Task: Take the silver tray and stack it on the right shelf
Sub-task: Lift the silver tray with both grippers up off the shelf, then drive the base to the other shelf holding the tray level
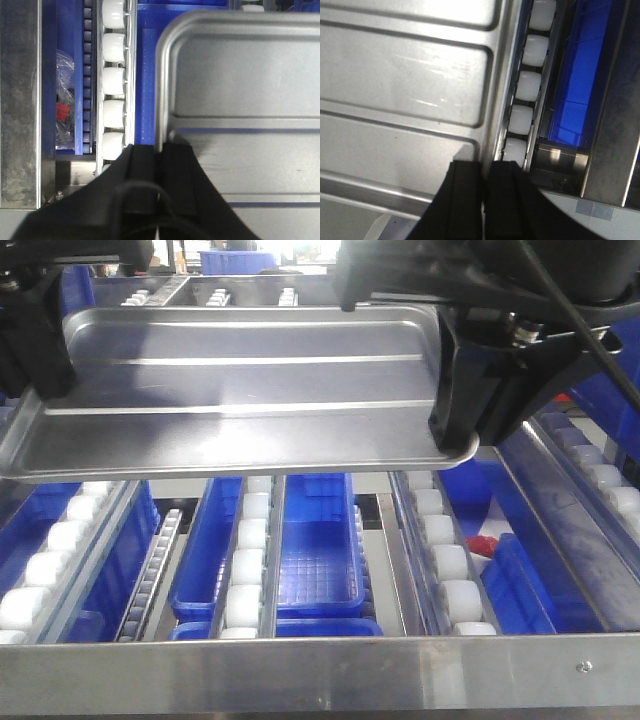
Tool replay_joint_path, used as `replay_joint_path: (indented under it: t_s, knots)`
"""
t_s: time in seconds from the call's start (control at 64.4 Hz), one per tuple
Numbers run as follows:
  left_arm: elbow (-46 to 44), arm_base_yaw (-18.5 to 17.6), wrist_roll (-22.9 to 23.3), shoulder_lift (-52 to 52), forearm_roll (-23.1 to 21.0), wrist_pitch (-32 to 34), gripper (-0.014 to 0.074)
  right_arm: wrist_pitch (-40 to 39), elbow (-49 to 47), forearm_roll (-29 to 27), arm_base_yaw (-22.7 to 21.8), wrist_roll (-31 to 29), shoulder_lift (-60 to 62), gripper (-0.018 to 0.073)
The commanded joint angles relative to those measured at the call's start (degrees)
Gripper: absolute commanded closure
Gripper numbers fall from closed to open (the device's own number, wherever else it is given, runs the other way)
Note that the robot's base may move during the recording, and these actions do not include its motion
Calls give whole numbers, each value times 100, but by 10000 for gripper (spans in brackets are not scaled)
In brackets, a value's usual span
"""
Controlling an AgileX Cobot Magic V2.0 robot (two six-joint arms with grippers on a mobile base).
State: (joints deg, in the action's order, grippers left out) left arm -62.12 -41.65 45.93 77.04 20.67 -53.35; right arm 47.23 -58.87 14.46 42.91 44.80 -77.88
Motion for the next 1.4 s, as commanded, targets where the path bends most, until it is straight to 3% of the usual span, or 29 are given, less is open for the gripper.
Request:
replay_joint_path:
  t_s: [0.0, 1.382]
  knots:
    - [-214, -47, 7, -157, 252, 116, 689, -154, -182, 188, 6, -98, 210, 501]
    - [-214, -47, 7, -157, 252, 106, 689, -154, -182, 188, 6, -98, 210, 501]
